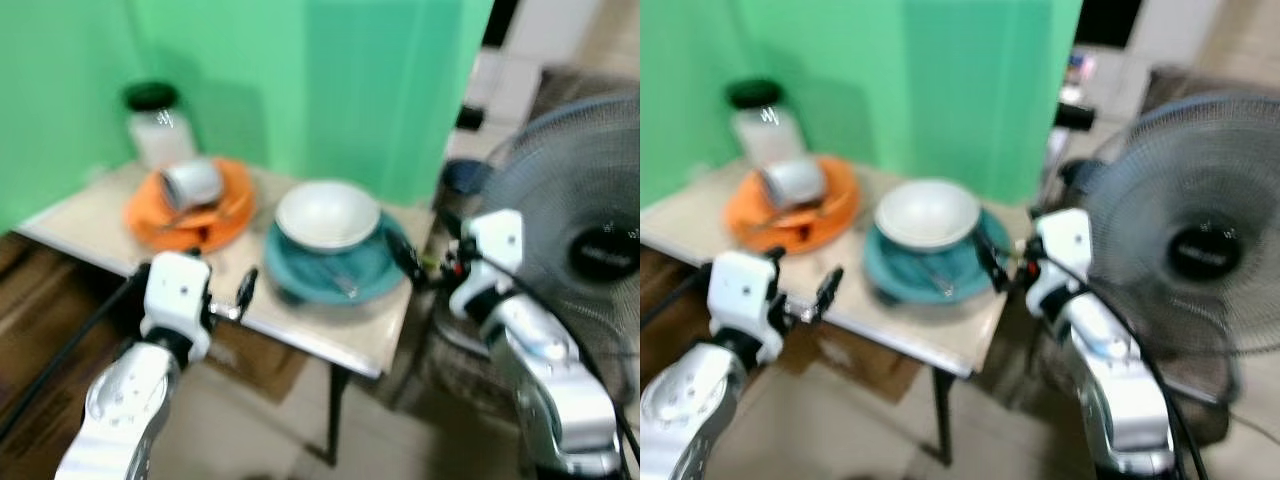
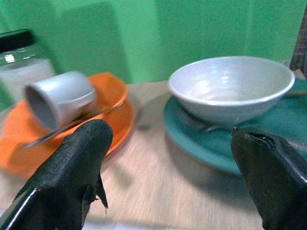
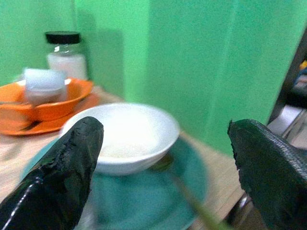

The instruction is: Setting the table

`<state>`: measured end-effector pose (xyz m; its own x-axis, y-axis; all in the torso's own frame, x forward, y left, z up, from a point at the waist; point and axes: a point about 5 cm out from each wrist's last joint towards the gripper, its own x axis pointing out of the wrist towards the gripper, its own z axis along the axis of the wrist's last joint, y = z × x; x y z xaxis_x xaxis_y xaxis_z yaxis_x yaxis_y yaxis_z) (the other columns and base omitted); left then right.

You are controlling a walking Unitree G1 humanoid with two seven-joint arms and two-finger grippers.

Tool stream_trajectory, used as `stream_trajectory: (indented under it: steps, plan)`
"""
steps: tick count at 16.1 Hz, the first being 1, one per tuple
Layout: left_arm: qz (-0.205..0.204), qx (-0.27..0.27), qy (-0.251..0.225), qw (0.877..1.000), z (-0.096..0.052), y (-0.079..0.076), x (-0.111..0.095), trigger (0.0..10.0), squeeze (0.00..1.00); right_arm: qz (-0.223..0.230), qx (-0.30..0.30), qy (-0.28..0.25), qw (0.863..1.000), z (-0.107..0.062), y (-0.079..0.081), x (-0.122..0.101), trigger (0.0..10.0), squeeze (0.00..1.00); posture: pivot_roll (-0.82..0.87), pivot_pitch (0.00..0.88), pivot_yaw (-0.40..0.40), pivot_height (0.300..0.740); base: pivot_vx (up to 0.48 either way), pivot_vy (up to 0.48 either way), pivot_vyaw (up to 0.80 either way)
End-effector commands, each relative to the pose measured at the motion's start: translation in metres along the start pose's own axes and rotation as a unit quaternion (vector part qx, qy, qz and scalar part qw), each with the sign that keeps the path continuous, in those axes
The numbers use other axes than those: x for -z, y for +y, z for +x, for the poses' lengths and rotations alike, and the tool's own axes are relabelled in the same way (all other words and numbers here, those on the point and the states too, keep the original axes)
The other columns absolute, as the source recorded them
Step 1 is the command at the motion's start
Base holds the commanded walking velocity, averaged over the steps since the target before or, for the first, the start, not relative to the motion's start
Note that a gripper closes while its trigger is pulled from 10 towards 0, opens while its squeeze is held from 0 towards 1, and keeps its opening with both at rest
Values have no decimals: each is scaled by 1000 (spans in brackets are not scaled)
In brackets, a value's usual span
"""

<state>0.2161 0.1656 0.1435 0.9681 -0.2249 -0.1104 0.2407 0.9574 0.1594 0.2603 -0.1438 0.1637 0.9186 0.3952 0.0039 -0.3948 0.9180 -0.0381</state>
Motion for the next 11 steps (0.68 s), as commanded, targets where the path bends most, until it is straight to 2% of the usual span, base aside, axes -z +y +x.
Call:
stream_trajectory:
  steps: [1, 2, 4, 5, 7, 8, 9, 10, 11]
  plan:
    - [2, 7, -7, 1000, 0, -4, -3, 10000, 792, -3, -4, 2, 1000, 1, -4, 1, 10000, 1000, 72, 0, 7, 740, 337, 0, 0]
    - [4, 7, -7, 1000, -1, -4, -3, 10000, 788, -3, -9, -1, 1000, 2, -3, 0, 10000, 1000, 74, 0, 7, 740, 330, 0, 0]
    - [6, 18, -15, 1000, -3, -3, -6, 10000, 749, 12, -63, -8, 998, 7, 2, -4, 10000, 1000, 79, 0, 9, 740, 0, 0, 0]
    - [15, 44, -12, 999, -3, -4, -8, 10000, 667, -1, -102, 15, 995, 11, 3, -3, 10000, 1000, 79, 0, 9, 740, 0, 0, 0]
    - [24, 76, -11, 997, -5, -1, -9, 10000, 620, -8, -119, 41, 992, 19, 3, -2, 10000, 1000, 81, 0, 9, 740, 0, 0, 0]
    - [23, 117, -15, 993, -7, 2, -15, 10000, 478, 34, -85, 44, 995, 37, -4, -6, 10000, 1000, 83, 0, 2, 740, 0, 0, 0]
    - [21, 134, -15, 991, -8, 2, -18, 10000, 396, 48, -84, 43, 994, 42, -3, -9, 10000, 1000, 83, 0, 2, 740, 0, 0, 0]
    - [29, 165, -10, 986, -9, -1, -19, 10000, 8, 59, -86, 44, 994, 48, 0, -11, 10000, 1000, 86, 0, 1, 740, 0, 0, 0]
    - [36, 188, -2, 981, -11, -2, -19, 10000, 0, 63, -75, 54, 994, 55, 2, -11, 10000, 1000, 86, 0, 1, 740, 0, 0, 0]
